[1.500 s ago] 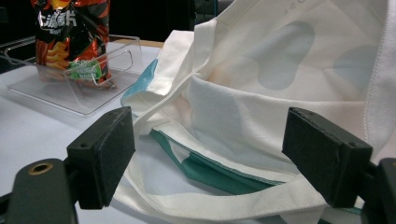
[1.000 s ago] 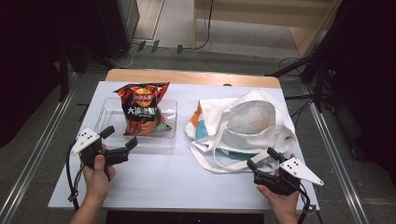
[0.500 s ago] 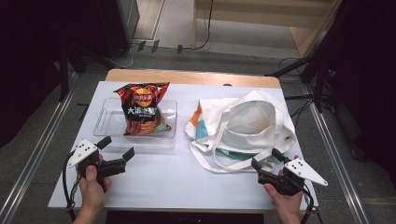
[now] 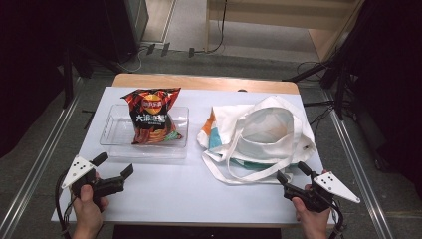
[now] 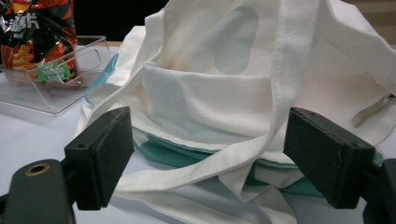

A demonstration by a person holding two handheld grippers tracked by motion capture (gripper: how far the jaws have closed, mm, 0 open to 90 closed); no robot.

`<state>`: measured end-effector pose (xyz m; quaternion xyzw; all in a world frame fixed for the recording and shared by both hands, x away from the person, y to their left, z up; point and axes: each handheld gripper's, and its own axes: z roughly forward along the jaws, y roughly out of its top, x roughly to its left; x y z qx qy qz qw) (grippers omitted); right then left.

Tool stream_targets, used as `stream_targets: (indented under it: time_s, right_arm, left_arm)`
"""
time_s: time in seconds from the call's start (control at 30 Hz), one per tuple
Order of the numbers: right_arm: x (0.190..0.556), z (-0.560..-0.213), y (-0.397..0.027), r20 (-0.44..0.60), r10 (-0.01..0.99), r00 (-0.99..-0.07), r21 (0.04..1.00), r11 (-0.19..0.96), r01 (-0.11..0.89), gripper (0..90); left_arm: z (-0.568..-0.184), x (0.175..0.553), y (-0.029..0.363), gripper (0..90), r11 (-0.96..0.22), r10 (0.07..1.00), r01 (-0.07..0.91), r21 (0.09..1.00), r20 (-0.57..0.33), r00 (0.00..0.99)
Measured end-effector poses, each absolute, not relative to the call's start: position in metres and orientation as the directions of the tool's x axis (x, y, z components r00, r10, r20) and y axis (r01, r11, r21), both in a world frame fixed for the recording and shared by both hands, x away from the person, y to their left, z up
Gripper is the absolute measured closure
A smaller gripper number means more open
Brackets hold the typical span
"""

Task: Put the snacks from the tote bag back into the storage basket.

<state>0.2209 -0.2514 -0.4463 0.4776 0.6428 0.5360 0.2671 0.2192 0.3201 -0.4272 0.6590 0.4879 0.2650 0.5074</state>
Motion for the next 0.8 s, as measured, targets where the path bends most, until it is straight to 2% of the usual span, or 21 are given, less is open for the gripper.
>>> stream_targets:
  time_s: [0.8]
  right_arm:
    - [0.2219, -0.4503, -0.2565, 0.152, 0.913, -0.379, 0.942, -0.017, 0.336, 16.4]
  left_arm:
    - [-0.4373, 0.2223, 0.3265, 0.7, -0.037, 0.924, 0.408, 0.912, -0.125, 0.362]
